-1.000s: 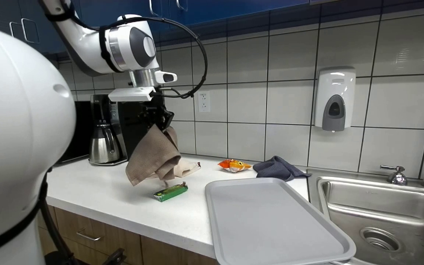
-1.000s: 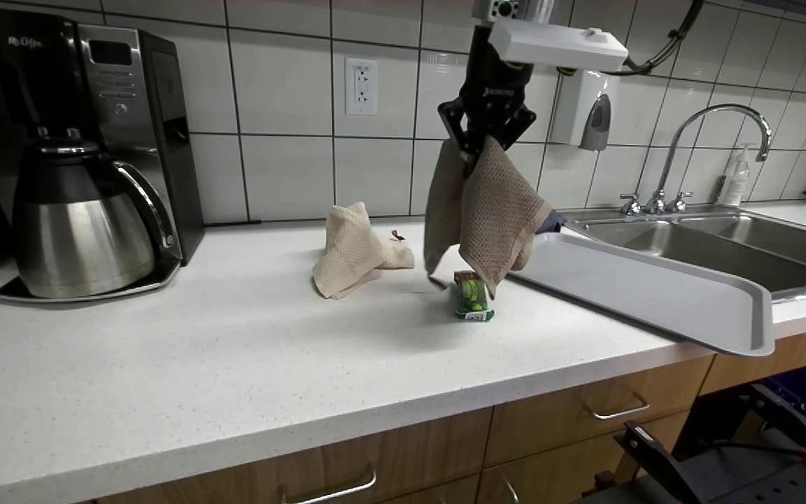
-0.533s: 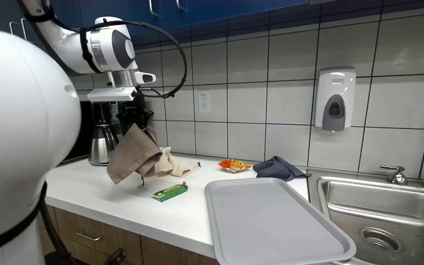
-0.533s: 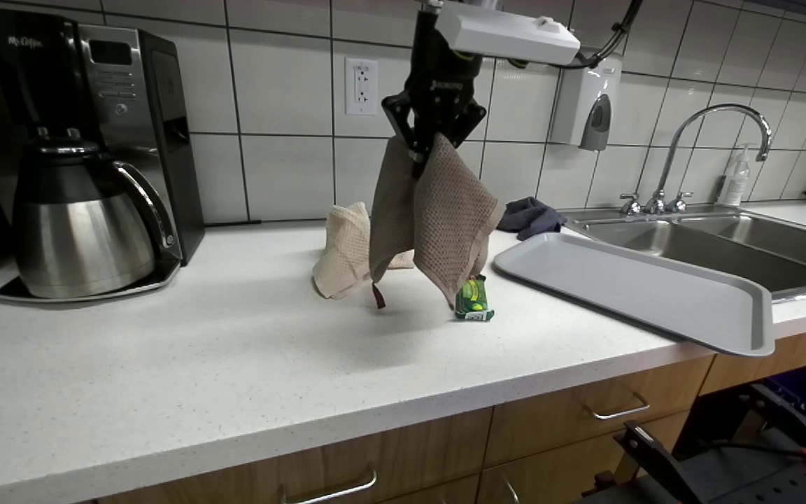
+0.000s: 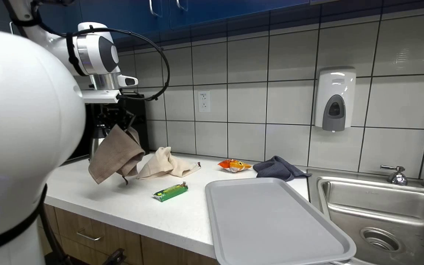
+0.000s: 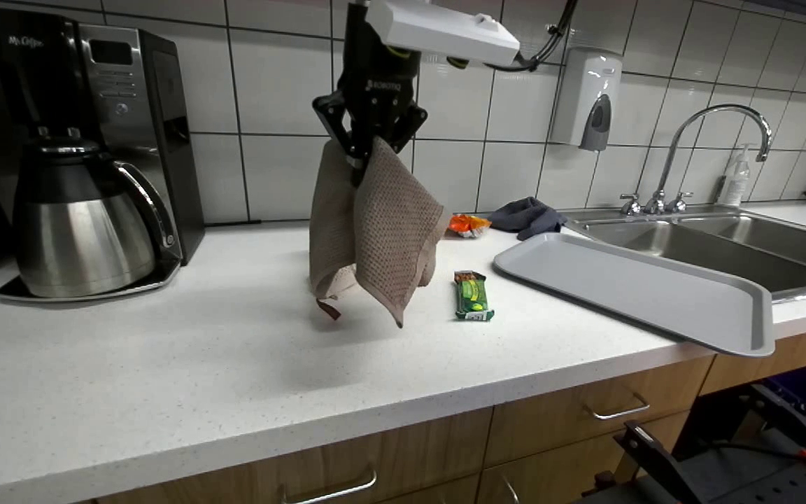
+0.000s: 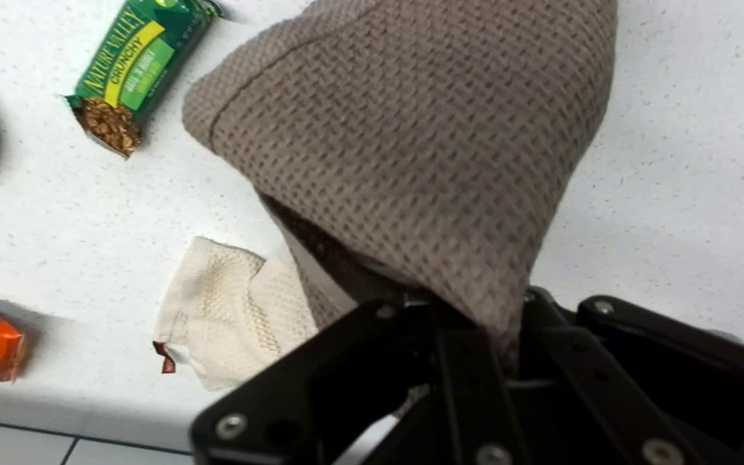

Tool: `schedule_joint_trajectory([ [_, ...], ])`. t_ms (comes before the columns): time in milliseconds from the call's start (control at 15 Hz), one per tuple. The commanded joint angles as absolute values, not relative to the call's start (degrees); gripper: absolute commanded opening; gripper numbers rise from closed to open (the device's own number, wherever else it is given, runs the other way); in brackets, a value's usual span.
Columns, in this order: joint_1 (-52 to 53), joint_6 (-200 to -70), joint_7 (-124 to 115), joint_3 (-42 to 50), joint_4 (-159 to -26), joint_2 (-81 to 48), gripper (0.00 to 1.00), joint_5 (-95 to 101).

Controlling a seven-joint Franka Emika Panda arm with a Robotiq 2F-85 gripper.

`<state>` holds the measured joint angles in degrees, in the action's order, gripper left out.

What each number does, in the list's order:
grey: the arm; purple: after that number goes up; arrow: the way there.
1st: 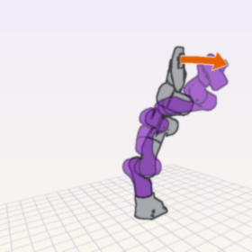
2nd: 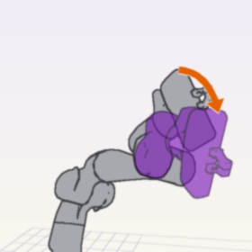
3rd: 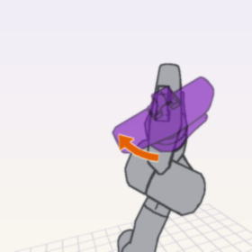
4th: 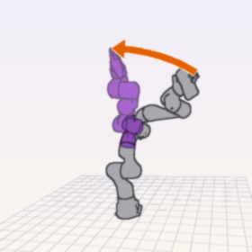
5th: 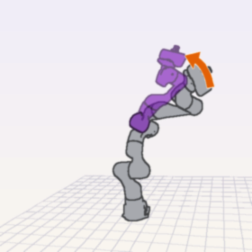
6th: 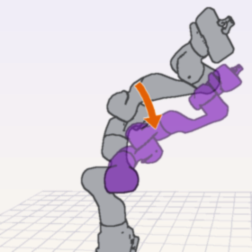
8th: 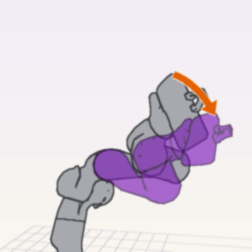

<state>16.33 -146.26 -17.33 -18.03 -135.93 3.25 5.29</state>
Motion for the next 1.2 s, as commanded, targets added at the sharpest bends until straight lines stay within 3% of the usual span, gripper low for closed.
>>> schedule_joint_trajectory([
  [0,17.29,-145.54,-16.63,-18.75,-132.16,-0.68,0.02,6.23],
  [1133,22.25,-144.82,-14.7,-17.83,-126.92,-12.69,0.02,7.67],
])
